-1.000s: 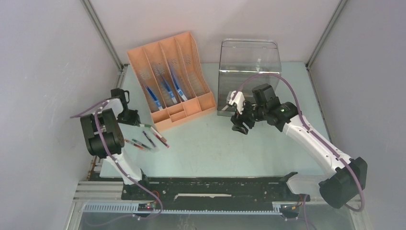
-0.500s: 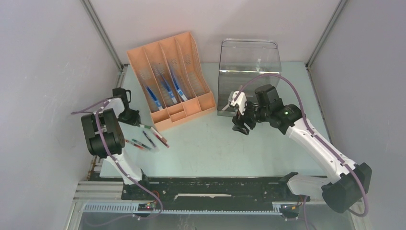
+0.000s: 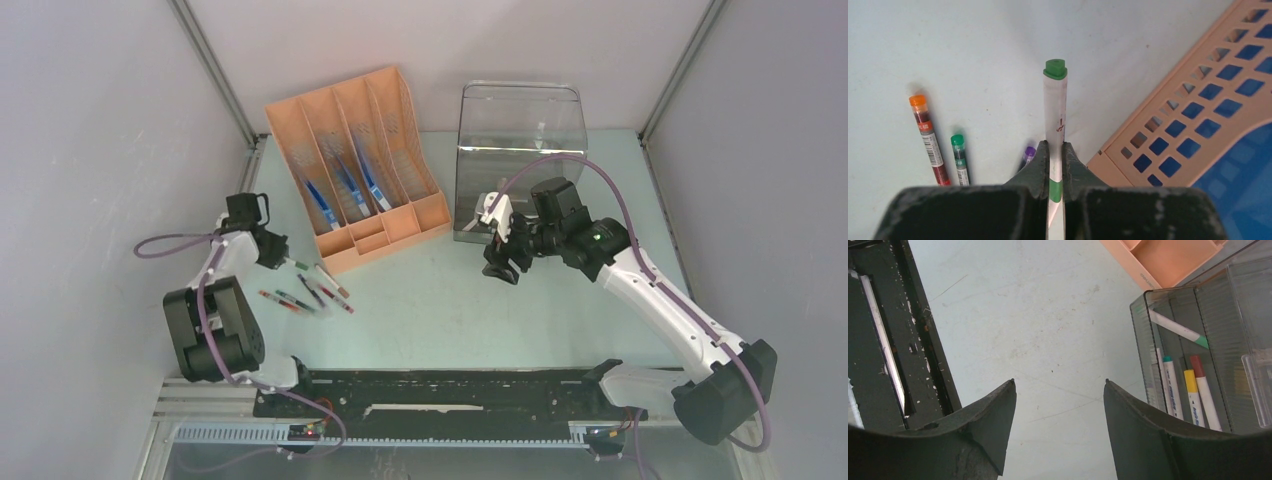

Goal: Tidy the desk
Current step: Pick up the stationery from the center of the board, then place the stationery in the drawer.

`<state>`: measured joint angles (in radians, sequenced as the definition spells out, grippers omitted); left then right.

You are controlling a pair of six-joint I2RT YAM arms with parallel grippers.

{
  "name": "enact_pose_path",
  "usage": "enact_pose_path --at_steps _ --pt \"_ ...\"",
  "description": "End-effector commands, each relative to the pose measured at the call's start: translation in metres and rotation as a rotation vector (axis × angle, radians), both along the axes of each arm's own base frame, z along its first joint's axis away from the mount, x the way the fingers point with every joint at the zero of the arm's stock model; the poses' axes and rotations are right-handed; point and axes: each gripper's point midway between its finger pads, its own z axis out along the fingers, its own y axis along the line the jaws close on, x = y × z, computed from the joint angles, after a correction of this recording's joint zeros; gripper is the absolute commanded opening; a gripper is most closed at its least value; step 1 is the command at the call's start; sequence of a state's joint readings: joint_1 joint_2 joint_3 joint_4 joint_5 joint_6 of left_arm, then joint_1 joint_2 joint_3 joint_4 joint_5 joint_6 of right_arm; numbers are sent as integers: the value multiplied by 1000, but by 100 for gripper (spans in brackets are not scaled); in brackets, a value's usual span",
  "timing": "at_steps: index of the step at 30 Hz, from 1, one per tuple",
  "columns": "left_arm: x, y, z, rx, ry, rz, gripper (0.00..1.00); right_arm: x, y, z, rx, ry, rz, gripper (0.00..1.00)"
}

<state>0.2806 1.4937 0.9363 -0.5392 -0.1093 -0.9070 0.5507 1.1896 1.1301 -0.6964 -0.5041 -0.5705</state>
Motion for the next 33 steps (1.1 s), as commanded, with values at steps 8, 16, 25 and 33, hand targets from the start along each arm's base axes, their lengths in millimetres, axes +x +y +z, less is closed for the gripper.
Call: enact_pose_path --at_steps 8,16,25,33 --pt "-4 -45 51 15 -491 -244 0 -21 20 10 92 44 116 72" --pt "-30 -70 77 30 -653 -353 0 -40 34 13 135 94 198 72" --pt "-36 -143 127 -62 -996 -612 0 -61 48 22 229 204 284 72" --pt "-49 -206 165 -130 -1211 -756 0 -61 53 22 262 270 280 72"
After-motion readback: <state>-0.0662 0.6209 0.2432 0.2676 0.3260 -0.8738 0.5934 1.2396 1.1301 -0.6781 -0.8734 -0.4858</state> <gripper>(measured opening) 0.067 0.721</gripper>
